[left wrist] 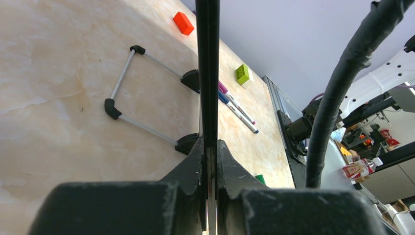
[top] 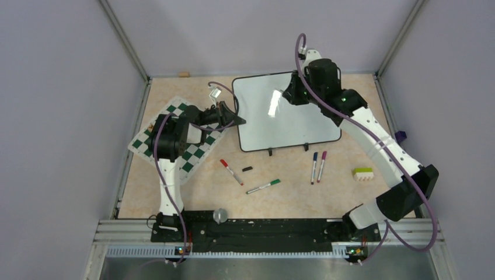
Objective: Write a sentence on the whiteboard
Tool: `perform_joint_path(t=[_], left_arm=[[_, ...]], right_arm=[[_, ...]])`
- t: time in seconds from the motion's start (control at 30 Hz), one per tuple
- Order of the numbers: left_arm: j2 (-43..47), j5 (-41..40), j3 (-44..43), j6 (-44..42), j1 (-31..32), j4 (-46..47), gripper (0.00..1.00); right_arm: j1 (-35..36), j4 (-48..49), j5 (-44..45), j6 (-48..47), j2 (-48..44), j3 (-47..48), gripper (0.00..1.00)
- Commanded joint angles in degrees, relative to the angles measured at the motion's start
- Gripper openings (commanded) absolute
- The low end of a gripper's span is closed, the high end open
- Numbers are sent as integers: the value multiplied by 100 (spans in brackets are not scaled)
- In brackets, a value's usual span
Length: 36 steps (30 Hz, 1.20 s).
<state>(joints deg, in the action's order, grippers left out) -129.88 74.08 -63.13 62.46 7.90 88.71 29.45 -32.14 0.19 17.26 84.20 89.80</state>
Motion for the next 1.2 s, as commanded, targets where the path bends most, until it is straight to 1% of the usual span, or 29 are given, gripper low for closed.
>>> perform_joint_path(t=[0.0, 0.23, 0.47, 0.53, 0.7, 0.8, 0.83, 0.93, 1.0, 1.1, 1.17], left_arm=[[-9, 338, -17, -41, 185, 411, 0], [100, 140, 127, -17, 185, 410, 0], [136, 131, 171, 65, 185, 411, 0], [164, 117, 208, 69, 185, 410, 0], [347, -275, 512, -66, 185, 406, 0], [329, -292, 541, -111, 194, 411, 0], [349, -324, 607, -219, 194, 411, 0], [555, -799, 1031, -637, 194, 404, 0], [502, -741, 955, -582, 193, 351, 0], [312, -446, 624, -220, 194, 410, 0], [315, -430, 583, -190, 209, 410, 0]], right_arm=[[218, 183, 220, -238, 37, 355, 0], [283, 128, 295, -350, 50, 442, 0], [361, 96, 424, -410, 132, 544, 0], [436, 18, 631, -393, 231, 656, 0], [534, -129, 817, -377, 493, 1039, 0], [555, -103, 816, -341, 559, 1107, 0], [573, -93, 812, -339, 569, 1124, 0], [579, -91, 793, -290, 598, 1160, 0], [583, -91, 803, -286, 599, 1170, 0], [580, -82, 819, -264, 610, 1171, 0], [579, -77, 809, -257, 636, 1192, 0]])
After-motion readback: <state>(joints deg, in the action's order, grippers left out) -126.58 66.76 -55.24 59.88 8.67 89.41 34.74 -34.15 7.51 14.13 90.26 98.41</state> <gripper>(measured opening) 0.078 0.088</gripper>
